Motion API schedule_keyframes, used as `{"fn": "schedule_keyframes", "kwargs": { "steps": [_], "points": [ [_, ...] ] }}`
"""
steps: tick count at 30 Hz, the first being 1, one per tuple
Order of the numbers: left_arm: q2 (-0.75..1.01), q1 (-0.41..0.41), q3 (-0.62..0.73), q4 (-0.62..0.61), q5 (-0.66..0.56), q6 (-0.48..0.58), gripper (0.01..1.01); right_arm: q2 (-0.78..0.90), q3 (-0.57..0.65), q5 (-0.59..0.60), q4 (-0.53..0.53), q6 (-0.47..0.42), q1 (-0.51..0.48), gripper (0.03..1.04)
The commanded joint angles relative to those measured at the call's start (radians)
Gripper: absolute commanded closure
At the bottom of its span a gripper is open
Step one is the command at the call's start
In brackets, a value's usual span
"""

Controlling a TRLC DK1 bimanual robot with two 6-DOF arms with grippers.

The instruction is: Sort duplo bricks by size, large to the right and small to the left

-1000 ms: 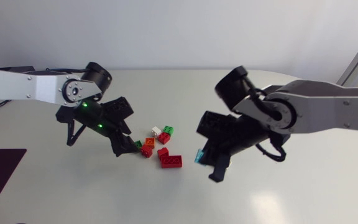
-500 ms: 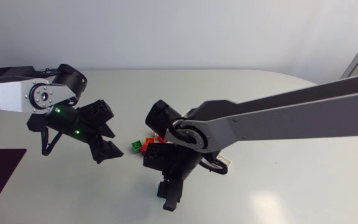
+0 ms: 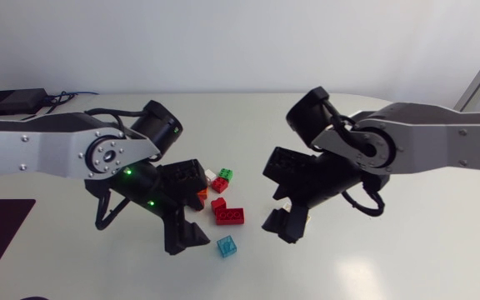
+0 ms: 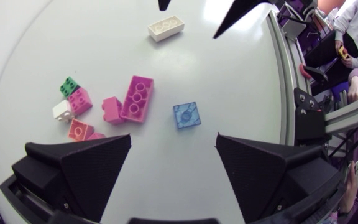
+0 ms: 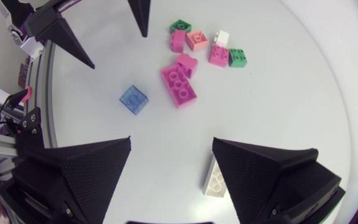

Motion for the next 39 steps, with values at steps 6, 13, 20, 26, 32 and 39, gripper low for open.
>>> {"fn": "schedule_keyframes", "kwargs": {
  "steps": [6, 13, 20, 26, 32, 39],
  "points": [
    [0.09, -0.102, -0.018, 0.031, -0.06, -0.163, 0.093, -0.053, -0.103, -0.01, 0.008, -0.043, -0.071, 0.1],
    [0.182, -0.16, 0.008, 0.075, -0.177, -0.276, 0.107, -0.059, -0.103, -0.007, 0.004, -0.031, -0.075, 0.1],
    [0.228, -0.193, 0.027, 0.12, -0.191, -0.315, 0.151, -0.049, -0.072, -0.006, -0.001, -0.008, -0.056, 0.1],
    [0.243, -0.219, 0.037, 0.138, -0.191, -0.33, 0.292, -0.019, -0.039, -0.001, 0.001, 0.003, -0.045, 0.1],
    [0.277, -0.223, 0.027, 0.163, -0.186, -0.329, 0.526, 0.021, 0.001, 0.003, 0.005, 0.006, -0.039, 0.1],
    [0.222, -0.202, -0.052, 0.242, -0.179, -0.327, 0.7, 0.081, 0.023, 0.005, 0.039, 0.0, -0.044, 0.13]
  ]
}}
